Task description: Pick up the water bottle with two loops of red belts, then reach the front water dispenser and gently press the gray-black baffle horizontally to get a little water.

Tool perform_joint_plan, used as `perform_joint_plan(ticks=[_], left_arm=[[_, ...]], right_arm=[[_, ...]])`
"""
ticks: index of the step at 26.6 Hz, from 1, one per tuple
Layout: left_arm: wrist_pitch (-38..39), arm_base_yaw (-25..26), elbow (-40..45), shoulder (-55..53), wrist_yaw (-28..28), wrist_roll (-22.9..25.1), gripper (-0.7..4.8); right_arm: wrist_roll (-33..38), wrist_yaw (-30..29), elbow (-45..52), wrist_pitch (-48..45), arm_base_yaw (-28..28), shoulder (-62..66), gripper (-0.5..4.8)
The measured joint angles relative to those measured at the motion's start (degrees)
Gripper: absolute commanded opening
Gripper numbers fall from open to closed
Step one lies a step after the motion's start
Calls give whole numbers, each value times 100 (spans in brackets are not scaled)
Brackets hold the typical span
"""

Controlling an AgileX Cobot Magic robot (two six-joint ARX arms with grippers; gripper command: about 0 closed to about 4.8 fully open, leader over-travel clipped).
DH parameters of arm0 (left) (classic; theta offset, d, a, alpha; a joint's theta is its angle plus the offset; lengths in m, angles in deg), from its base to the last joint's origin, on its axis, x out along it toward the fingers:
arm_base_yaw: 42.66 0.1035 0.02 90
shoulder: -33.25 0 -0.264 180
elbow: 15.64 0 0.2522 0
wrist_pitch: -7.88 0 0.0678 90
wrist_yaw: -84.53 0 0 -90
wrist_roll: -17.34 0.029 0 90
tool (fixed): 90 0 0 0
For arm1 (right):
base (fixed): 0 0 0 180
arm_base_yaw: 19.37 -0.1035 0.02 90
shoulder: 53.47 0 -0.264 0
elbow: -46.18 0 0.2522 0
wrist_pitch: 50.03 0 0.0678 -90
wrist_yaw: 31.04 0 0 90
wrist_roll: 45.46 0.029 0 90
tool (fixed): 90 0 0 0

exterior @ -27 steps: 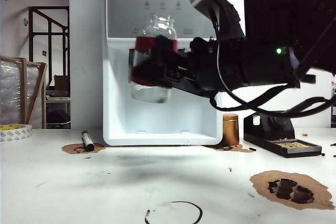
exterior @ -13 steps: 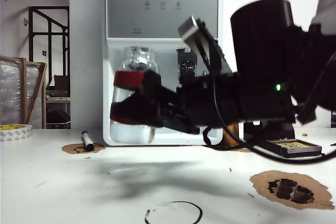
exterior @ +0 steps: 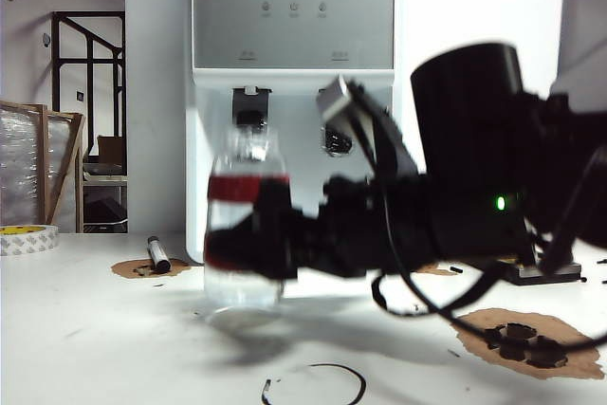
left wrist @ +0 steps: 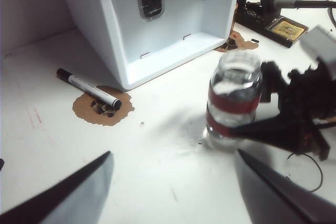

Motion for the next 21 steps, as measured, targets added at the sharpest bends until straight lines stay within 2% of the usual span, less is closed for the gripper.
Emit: perform_joint_plan(ticks=[15,18,21], left_arm=[[0,2,0,0,-15,2,374],[2,0,-2,0,-17,2,374],[-2,0,0,0,-17,2,374]], right_arm=[[-83,181,-72,-660,-4,662,165],[-79,114,-197,-693,-4,815,193],[-55,35,-205,-702,-2,848,193]])
